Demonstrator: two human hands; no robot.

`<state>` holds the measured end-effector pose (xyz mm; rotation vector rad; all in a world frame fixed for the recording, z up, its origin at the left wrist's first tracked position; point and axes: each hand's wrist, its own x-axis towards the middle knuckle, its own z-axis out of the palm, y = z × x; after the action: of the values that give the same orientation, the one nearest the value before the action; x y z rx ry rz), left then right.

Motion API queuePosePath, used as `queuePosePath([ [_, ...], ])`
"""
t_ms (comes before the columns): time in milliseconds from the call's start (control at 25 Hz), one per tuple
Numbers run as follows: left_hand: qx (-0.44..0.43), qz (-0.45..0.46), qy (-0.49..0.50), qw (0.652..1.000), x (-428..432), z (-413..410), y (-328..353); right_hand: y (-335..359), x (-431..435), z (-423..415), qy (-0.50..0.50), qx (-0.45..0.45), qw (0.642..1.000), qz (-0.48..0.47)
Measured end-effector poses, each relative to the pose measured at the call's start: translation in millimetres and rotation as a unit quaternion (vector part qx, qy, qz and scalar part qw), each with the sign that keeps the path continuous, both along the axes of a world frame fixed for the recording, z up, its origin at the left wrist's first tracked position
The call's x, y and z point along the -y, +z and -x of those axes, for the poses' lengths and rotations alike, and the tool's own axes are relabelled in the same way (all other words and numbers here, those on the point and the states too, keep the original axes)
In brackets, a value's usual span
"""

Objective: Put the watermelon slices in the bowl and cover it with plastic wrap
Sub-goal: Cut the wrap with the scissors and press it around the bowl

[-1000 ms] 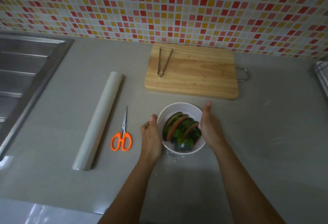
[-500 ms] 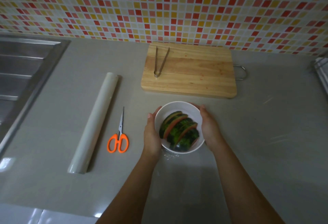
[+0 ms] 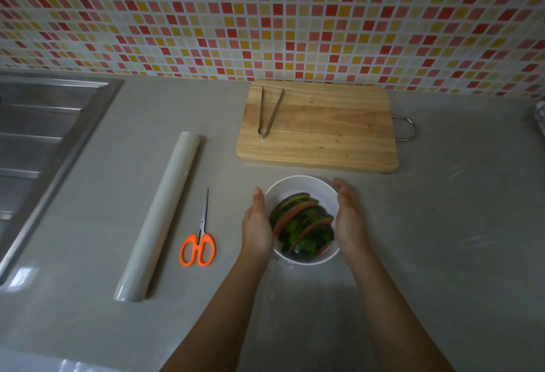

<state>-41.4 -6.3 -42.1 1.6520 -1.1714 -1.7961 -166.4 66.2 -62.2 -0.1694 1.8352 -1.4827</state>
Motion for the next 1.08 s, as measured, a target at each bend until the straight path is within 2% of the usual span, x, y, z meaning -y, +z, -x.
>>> queuePosePath([
  [80, 0.017, 0.009, -0.003, 1.000, 0.7, 2.1, 2.7, 0.8, -0.6, 2.2, -0.016, 0.027, 0.999, 0.009],
  [200, 0.088, 0.078, -0.025, 0.993, 1.9, 5.7, 6.2, -0.2, 1.3, 2.3, -0.039, 0.058, 0.998, 0.008],
  [320, 0.189, 0.142, -0.038, 0.971, 3.8, 1.9, 5.6, 1.2, 1.2, -5.8, -0.056, 0.002, 0.998, 0.013],
  [400, 0.234, 0.138, -0.039, 0.962, 8.2, -0.2, 4.0, 3.1, 2.9, -10.0, -0.058, -0.046, 0.997, 0.005],
  [480, 0.175, 0.122, -0.057, 0.975, 14.9, -5.9, 5.3, 3.6, 2.5, -11.9, -0.061, -0.068, 0.996, -0.016],
  [560, 0.063, 0.099, -0.041, 0.992, 21.6, -18.3, 9.7, 5.9, -0.9, -12.5, -0.076, -0.022, 0.997, 0.005],
  [600, 0.034, 0.096, -0.015, 0.995, 23.0, -26.2, 12.4, 7.9, -3.7, -12.0, -0.081, -0.007, 0.996, 0.031],
  [640, 0.029, 0.108, -0.012, 0.994, 22.6, -33.9, 14.0, 10.9, -7.2, -9.4, -0.073, -0.021, 0.996, 0.047],
  [720, 0.048, 0.134, -0.068, 0.987, 13.7, -44.1, 18.2, 16.6, -11.7, -2.3, -0.028, -0.052, 0.997, 0.054],
  [840, 0.057, 0.148, -0.137, 0.978, 5.9, -45.1, 22.9, 34.7, -17.7, -0.4, 0.047, -0.046, 0.997, 0.031],
  [920, 0.034, 0.141, -0.184, 0.972, 18.4, -36.1, 27.6, 43.6, -25.3, -3.6, 0.057, -0.052, 0.997, 0.024],
  [1000, 0.029, 0.169, -0.269, 0.948, 38.7, -18.9, 30.3, 45.1, -33.6, -13.6, 0.027, -0.016, 0.999, 0.014],
  [1080, 0.059, 0.228, -0.317, 0.919, 61.5, 1.5, 34.7, 37.3, -41.8, -22.7, 0.025, 0.020, 0.998, -0.049],
])
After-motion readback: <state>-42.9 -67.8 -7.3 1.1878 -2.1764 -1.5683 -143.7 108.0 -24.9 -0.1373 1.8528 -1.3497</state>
